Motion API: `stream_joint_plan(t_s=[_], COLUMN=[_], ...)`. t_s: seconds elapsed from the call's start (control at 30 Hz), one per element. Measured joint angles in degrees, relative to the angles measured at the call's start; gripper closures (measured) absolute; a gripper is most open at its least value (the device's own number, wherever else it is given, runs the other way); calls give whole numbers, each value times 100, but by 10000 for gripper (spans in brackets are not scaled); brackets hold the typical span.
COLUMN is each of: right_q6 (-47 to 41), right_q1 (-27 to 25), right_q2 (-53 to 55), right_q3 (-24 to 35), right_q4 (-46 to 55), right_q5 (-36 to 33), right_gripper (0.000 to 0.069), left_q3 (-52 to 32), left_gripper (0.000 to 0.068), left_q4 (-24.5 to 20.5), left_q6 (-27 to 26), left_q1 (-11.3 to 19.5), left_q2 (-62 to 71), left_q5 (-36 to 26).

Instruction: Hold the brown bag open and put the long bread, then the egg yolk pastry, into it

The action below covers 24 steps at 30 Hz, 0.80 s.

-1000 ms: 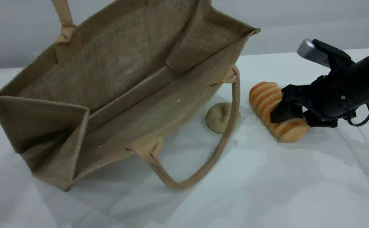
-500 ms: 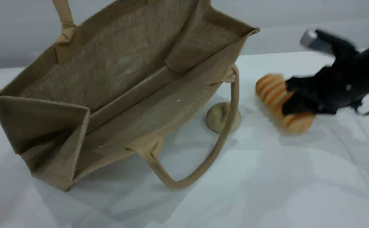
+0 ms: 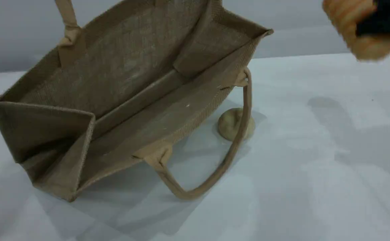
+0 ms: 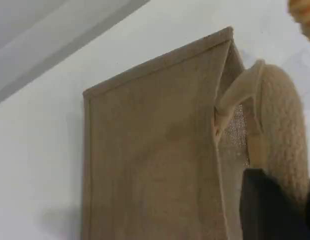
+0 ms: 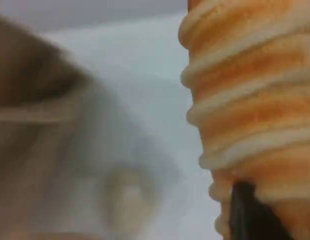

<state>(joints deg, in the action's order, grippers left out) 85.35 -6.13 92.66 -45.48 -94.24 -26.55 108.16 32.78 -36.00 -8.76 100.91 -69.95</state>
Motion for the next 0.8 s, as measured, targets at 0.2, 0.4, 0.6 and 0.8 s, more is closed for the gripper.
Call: stream_joint_plan(t_s=[0.2,0.4,0.6,0.8], right_q6=[-871,-1663,-1784,-1784], right_q1=[0,565,1538,2398], right_q2=[-1069,-1159,-1128,-735], right_q3=[68,68,68,63], right_q4=[361,1224,1425,1198], right_q5=[-1446,-2310,-1853,-1371], right_gripper=[582,583,587,591], left_q3=[0,0,0,0], left_gripper=[598,598,598,598], left_q4=[29,311,364,364], left_q6=[-162,-287,-341,-284], left_q1=[0,0,0,0], left_q2=[0,0,0,0], left_q5=[0,0,4,4])
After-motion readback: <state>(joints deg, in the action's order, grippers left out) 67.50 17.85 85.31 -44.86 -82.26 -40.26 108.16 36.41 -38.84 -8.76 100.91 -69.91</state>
